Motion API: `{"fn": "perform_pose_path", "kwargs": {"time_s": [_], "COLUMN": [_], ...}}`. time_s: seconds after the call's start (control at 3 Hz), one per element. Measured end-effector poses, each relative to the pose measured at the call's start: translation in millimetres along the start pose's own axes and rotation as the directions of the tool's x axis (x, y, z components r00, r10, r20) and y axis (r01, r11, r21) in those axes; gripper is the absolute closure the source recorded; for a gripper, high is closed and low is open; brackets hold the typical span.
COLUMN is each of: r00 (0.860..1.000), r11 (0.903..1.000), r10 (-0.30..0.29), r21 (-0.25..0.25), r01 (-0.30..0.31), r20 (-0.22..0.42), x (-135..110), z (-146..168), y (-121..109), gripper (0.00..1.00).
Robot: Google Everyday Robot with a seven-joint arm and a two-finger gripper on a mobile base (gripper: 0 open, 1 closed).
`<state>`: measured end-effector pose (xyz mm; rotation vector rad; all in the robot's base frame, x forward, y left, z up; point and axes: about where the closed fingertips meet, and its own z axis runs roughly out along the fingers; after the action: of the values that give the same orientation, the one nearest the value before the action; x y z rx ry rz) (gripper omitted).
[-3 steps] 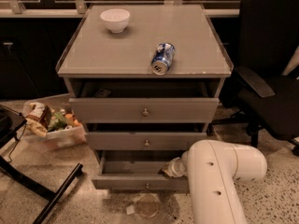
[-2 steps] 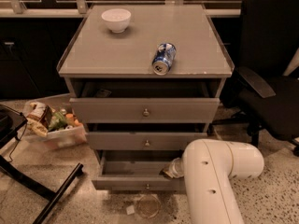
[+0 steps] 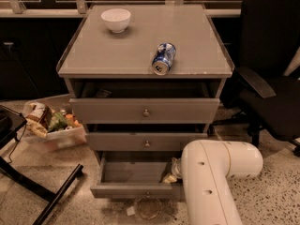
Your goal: Open bottom drawer
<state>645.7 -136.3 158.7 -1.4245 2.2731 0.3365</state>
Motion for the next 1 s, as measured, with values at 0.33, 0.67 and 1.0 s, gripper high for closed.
{"fn": "perform_pose_path", "kwargs": {"time_s": [0.33, 0.67, 1.0], "r00": [1.000, 0.995, 0.995], "r11": [0.9999, 0.9934, 0.9934], "r10": [-0.015, -0.097, -0.097], "r21": [-0.008, -0.061, -0.061], "r01": [0.015, 0.097, 0.097], "r20": [-0.004, -0.005, -0.005], "x": [1.1, 11.3, 11.3], "z": [-0.2, -4.6, -4.6], "y": [0.8, 9.5, 9.6], "gripper": [0.00, 0.00, 0.00]}}
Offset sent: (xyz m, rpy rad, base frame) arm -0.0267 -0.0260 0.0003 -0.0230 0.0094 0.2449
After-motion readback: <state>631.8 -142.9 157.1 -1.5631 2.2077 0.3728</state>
